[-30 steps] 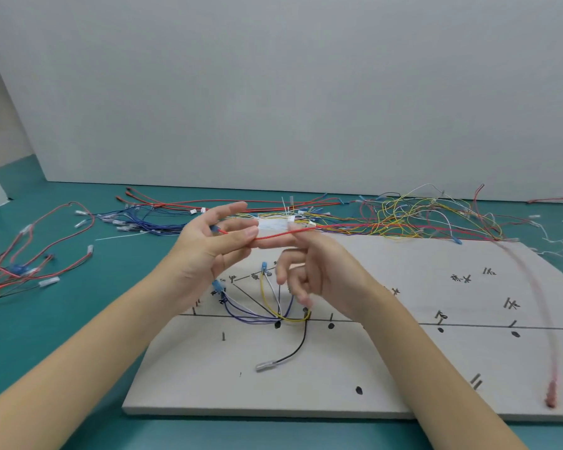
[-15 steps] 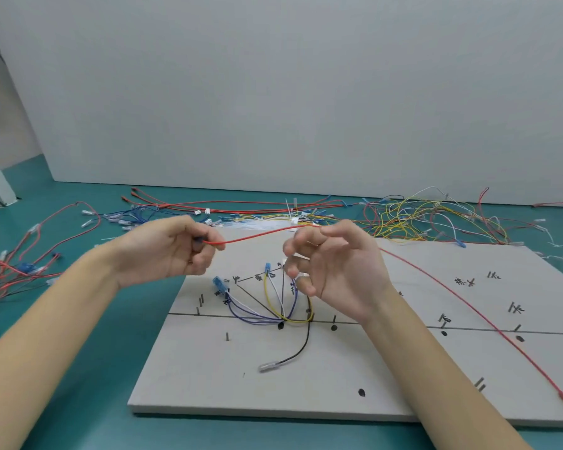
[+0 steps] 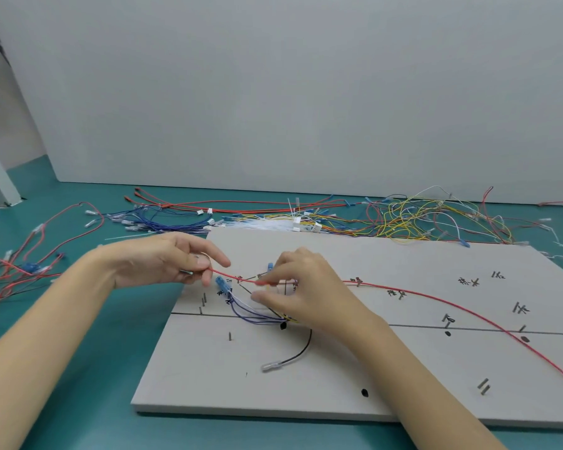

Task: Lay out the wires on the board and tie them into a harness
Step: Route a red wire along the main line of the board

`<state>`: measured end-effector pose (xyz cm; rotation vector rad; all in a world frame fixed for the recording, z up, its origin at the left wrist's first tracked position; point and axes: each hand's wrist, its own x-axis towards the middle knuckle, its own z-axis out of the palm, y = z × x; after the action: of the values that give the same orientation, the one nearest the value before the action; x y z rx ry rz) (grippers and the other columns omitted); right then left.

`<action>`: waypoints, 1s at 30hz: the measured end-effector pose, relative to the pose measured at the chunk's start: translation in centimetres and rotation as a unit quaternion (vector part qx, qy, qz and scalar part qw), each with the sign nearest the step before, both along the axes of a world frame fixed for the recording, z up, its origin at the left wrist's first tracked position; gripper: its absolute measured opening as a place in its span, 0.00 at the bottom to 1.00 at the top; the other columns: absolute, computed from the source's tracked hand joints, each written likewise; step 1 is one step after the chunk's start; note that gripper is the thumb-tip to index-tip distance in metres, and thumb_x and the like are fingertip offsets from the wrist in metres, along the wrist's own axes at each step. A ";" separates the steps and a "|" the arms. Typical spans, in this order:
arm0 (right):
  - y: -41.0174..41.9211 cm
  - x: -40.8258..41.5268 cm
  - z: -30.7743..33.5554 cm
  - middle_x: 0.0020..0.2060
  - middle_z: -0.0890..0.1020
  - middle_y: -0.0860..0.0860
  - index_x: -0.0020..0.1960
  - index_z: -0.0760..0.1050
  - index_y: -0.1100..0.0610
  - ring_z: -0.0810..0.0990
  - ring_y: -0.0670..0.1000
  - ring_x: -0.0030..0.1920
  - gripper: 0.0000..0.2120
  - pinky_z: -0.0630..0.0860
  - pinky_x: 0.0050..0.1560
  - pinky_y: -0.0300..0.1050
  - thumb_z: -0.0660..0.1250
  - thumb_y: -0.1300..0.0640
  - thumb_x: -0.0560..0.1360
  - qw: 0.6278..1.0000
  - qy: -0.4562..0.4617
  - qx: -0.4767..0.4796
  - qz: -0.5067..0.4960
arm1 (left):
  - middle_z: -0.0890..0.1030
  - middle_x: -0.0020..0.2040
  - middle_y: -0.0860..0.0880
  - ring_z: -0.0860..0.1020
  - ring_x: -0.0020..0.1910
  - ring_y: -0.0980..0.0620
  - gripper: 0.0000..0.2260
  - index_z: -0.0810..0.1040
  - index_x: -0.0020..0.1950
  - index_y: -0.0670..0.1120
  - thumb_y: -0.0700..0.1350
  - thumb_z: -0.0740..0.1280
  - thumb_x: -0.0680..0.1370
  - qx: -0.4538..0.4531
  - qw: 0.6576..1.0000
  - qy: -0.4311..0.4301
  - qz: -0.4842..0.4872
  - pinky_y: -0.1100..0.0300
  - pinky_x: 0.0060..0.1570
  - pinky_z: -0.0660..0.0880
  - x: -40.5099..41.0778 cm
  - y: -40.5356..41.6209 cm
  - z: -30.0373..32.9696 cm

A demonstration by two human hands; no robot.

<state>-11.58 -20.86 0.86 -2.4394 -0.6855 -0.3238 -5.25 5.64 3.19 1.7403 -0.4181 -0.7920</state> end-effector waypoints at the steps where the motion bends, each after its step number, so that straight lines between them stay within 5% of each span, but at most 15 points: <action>1: 0.0 0.0 -0.1 0.36 0.78 0.42 0.48 0.85 0.51 0.71 0.43 0.41 0.07 0.68 0.46 0.43 0.72 0.49 0.73 0.999 0.024 0.015 0.015 | 0.83 0.44 0.41 0.79 0.42 0.54 0.11 0.82 0.56 0.46 0.44 0.69 0.74 -0.005 1.000 0.010 -0.004 0.63 0.46 0.75 0.0 0.1 0.0; 6: -0.3 -0.1 0.8 0.26 0.78 0.44 0.43 0.85 0.55 0.70 0.45 0.28 0.04 0.67 0.31 0.37 0.73 0.55 0.73 0.975 0.109 0.186 0.056 | 0.84 0.52 0.40 0.80 0.51 0.51 0.12 0.84 0.51 0.48 0.49 0.76 0.69 0.078 0.997 -0.027 -0.002 0.59 0.55 0.73 0.3 0.5 -0.5; 13: -0.9 -0.2 1.4 0.25 0.76 0.40 0.39 0.81 0.51 0.72 0.40 0.28 0.07 0.69 0.33 0.38 0.68 0.55 0.74 0.983 0.177 0.050 0.018 | 0.86 0.44 0.48 0.81 0.40 0.59 0.15 0.86 0.45 0.48 0.54 0.77 0.64 0.162 0.982 -0.093 0.032 0.68 0.40 0.75 0.0 0.2 -0.5; 17: -1.3 -0.3 1.5 0.24 0.74 0.40 0.38 0.76 0.48 0.70 0.40 0.26 0.06 0.66 0.27 0.35 0.67 0.51 0.74 0.979 0.202 0.027 0.010 | 0.85 0.47 0.43 0.81 0.43 0.55 0.12 0.86 0.48 0.47 0.49 0.75 0.67 0.178 0.983 -0.050 0.002 0.65 0.46 0.77 -0.1 0.7 -0.1; 21: -1.4 -0.3 1.5 0.23 0.74 0.42 0.40 0.75 0.49 0.71 0.43 0.26 0.03 0.72 0.30 0.41 0.64 0.53 0.72 0.976 0.217 0.033 0.002 | 0.86 0.45 0.47 0.74 0.36 0.59 0.09 0.86 0.47 0.48 0.51 0.74 0.70 0.235 0.969 -0.077 -0.002 0.68 0.33 0.67 -0.4 0.5 0.3; 30: -1.6 -0.1 1.8 0.25 0.76 0.42 0.37 0.76 0.50 0.71 0.41 0.26 0.05 0.70 0.32 0.36 0.66 0.57 0.72 0.977 0.204 0.058 -0.011 | 0.85 0.44 0.48 0.72 0.39 0.57 0.04 0.84 0.45 0.49 0.47 0.72 0.75 0.257 0.962 -0.090 -0.023 0.67 0.32 0.62 -0.7 0.3 0.8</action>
<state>-11.72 -22.42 2.63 -2.3013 -0.4450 0.1278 -5.94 5.98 4.01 2.3079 -0.3971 -0.8253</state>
